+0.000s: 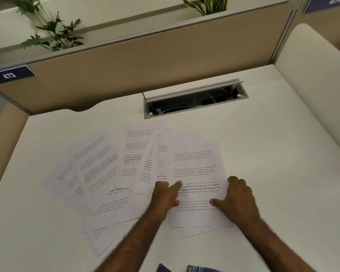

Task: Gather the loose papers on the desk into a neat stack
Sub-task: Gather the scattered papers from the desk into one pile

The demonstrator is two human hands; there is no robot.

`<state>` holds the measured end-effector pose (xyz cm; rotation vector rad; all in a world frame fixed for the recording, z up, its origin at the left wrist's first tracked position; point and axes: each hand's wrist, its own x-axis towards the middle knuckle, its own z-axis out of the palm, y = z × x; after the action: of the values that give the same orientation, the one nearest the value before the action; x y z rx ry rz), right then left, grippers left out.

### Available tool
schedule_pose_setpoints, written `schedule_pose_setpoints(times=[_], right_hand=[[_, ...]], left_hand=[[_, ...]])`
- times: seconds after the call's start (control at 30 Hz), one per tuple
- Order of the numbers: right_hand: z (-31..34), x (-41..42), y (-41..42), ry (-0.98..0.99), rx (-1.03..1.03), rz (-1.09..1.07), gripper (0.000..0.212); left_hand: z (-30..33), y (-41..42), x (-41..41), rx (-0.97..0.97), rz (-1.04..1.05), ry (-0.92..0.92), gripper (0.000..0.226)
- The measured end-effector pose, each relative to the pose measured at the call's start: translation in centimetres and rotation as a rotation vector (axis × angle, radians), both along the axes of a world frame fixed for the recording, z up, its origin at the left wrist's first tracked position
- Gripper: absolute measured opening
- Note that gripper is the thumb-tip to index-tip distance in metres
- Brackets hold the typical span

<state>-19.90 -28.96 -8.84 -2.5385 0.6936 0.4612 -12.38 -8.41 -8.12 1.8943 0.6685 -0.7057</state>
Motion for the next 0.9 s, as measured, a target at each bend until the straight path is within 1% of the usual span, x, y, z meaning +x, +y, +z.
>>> schedule_pose_setpoints(times=[0.07,0.13,0.23,0.33,0.37,0.4,0.43,0.5,0.53,0.63,0.7,0.77,0.8,0.9], right_hand=[[-0.2,0.2,-0.1,0.009,0.024,-0.005,0.095],[-0.3,0.4,-0.2,0.023,0.025,-0.007,0.093],[-0.2,0.5,-0.1,0.054,0.022,-0.018,0.087],[-0.3,0.5,0.1,0.030,0.075,-0.053,0.078],[-0.3,0.5,0.1,0.008,0.131,-0.092,0.075],[-0.3,0.5,-0.1,-0.009,0.203,-0.141,0.073],[-0.2,0.6,-0.3,-0.016,0.282,-0.194,0.073],[-0.1,0.6,-0.8,-0.032,0.412,-0.283,0.070],[-0.3,0.5,-1.0,-0.043,0.444,-0.301,0.065],[-0.9,0.1,-1.5,-0.086,0.450,-0.296,0.038],[-1.3,-0.3,-1.7,-0.131,0.468,-0.323,0.030],[-1.7,-0.7,-1.9,-0.178,0.509,-0.367,0.029],[-1.9,-0.8,-1.9,-0.203,0.541,-0.395,0.030],[-2.3,-1.0,-1.5,-0.245,0.681,-0.491,0.035]], left_hand=[[0.1,0.2,0.0,-0.092,0.103,0.049,0.033],[-0.1,0.2,-0.2,-0.095,0.145,0.019,0.021],[-0.6,0.1,-0.3,-0.011,0.131,-0.074,0.022],[-0.5,0.0,-0.4,-0.073,0.184,-0.046,0.019],[-0.4,-0.1,-0.4,-0.083,0.195,-0.029,0.021],[-0.7,0.0,-0.4,-0.077,0.189,-0.022,0.029],[-0.9,0.1,-0.3,-0.060,0.167,-0.040,0.036],[-0.8,0.4,0.1,0.031,0.077,-0.131,0.042],[-0.6,0.7,0.5,0.096,0.035,-0.202,0.043],[0.1,2.3,2.7,0.330,-0.063,-0.431,0.045],[0.1,3.6,4.7,0.525,-0.148,-0.509,0.054],[-0.2,4.8,6.6,0.672,-0.225,-0.490,0.069],[-0.3,5.3,7.5,0.704,-0.256,-0.450,0.075],[-0.6,6.2,9.2,0.711,-0.318,-0.330,0.089]])
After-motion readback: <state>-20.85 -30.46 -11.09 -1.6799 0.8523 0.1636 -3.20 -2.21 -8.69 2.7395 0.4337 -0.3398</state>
